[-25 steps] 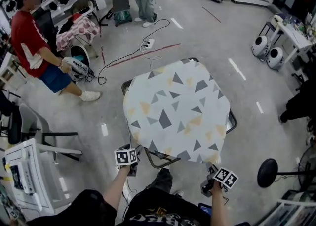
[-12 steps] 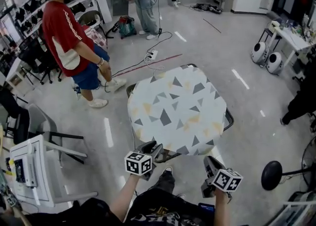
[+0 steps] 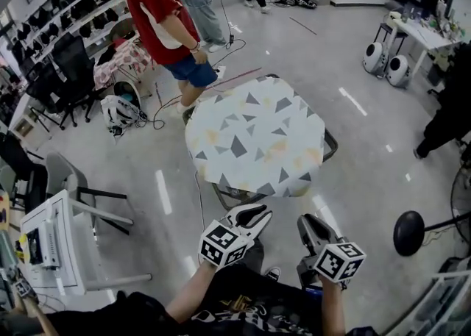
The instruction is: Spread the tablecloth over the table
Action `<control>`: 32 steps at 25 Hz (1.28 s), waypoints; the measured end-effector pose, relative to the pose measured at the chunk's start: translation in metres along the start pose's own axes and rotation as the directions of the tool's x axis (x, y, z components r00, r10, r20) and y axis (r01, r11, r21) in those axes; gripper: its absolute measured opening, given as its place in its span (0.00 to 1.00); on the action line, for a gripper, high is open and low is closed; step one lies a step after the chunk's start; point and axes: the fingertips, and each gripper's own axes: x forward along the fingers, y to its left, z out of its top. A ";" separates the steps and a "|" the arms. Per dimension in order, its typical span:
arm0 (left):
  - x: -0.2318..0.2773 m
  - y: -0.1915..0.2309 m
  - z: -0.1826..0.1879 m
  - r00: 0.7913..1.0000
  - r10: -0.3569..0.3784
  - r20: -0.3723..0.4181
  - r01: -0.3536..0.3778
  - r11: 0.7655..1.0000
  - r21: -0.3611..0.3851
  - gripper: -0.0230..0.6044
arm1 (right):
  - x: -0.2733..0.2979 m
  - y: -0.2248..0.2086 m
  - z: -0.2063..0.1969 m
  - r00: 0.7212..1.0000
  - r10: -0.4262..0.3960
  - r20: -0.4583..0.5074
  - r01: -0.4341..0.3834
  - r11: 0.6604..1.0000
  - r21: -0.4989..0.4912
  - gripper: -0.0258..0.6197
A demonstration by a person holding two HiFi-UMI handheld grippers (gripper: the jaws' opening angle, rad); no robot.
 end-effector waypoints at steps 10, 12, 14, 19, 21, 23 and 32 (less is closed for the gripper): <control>-0.034 -0.091 -0.012 0.998 -0.058 0.029 0.057 0.998 0.006 0.09 | -0.073 0.032 -0.024 0.999 0.023 0.047 -0.018 0.996 -0.092 0.14; -0.037 -0.098 -0.016 0.998 -0.064 0.026 0.064 0.998 0.002 0.08 | -0.079 0.037 -0.029 0.998 0.032 0.049 -0.026 0.994 -0.106 0.14; -0.039 -0.105 -0.017 0.997 -0.069 0.032 0.069 0.998 -0.003 0.08 | -0.084 0.041 -0.033 0.998 0.037 0.049 -0.031 0.992 -0.120 0.13; -0.045 -0.120 -0.013 0.996 -0.081 0.048 0.081 0.997 0.012 0.08 | -0.096 0.048 -0.038 0.997 0.043 0.057 -0.035 0.990 -0.133 0.08; -0.046 -0.127 -0.010 0.994 -0.090 0.055 0.089 0.996 0.021 0.08 | -0.100 0.049 -0.040 0.996 0.058 0.064 -0.048 0.989 -0.138 0.07; -0.048 -0.133 -0.008 0.993 -0.099 0.061 0.098 0.995 0.026 0.08 | -0.103 0.050 -0.041 0.996 0.065 0.067 -0.055 0.988 -0.145 0.07; -0.050 -0.150 -0.005 0.991 -0.113 0.065 0.110 0.993 0.044 0.08 | -0.112 0.054 -0.039 0.997 0.053 0.060 -0.043 0.986 -0.163 0.06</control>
